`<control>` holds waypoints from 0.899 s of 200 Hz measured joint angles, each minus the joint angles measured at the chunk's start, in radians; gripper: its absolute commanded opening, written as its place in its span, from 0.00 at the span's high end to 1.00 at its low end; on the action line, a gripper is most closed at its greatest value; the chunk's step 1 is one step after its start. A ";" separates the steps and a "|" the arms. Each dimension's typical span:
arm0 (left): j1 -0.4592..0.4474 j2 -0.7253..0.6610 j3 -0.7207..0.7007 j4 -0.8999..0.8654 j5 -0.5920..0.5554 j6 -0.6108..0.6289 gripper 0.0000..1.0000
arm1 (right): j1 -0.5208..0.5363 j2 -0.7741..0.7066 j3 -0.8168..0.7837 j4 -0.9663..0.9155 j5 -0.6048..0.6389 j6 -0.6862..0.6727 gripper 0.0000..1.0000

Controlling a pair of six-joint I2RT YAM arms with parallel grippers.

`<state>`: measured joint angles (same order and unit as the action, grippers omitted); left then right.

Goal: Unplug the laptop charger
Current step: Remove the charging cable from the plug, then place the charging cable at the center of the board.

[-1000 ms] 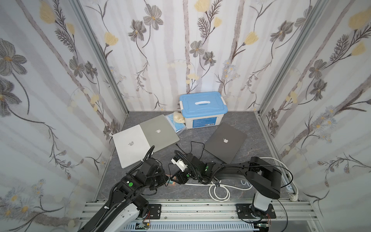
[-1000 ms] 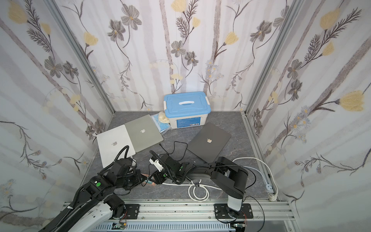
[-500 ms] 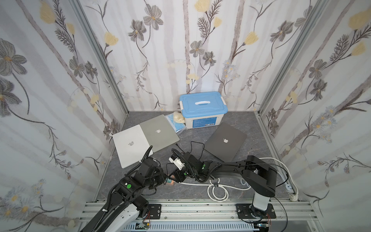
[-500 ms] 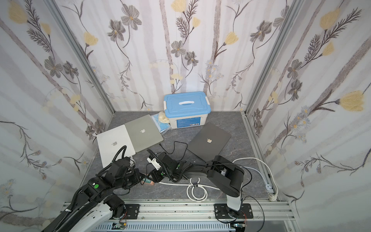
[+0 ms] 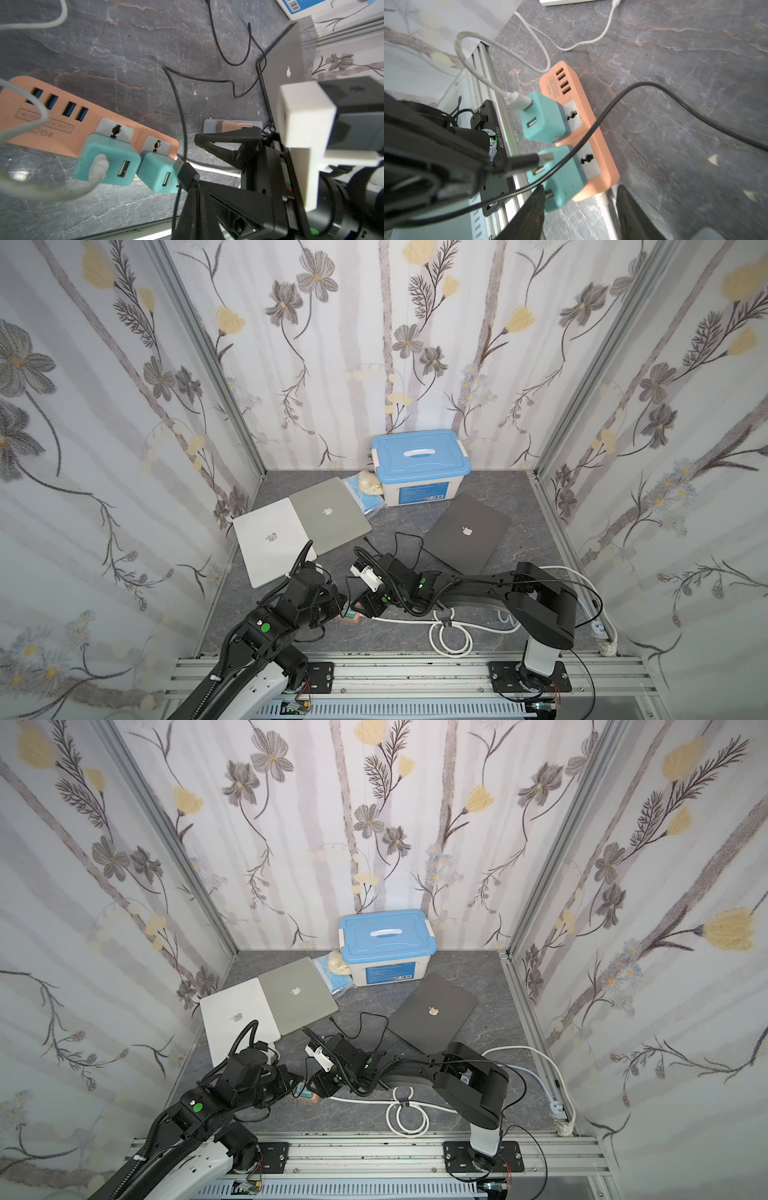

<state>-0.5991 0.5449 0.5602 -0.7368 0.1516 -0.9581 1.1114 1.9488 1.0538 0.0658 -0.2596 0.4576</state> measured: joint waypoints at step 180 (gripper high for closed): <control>0.127 0.789 0.375 0.286 -0.024 0.264 1.00 | -0.128 -0.393 -0.071 -0.124 0.085 -0.033 0.12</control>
<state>-0.4721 1.3342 0.9352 -0.4507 0.1272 -0.6945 0.9836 1.5562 0.9825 -0.0582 -0.1745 0.4244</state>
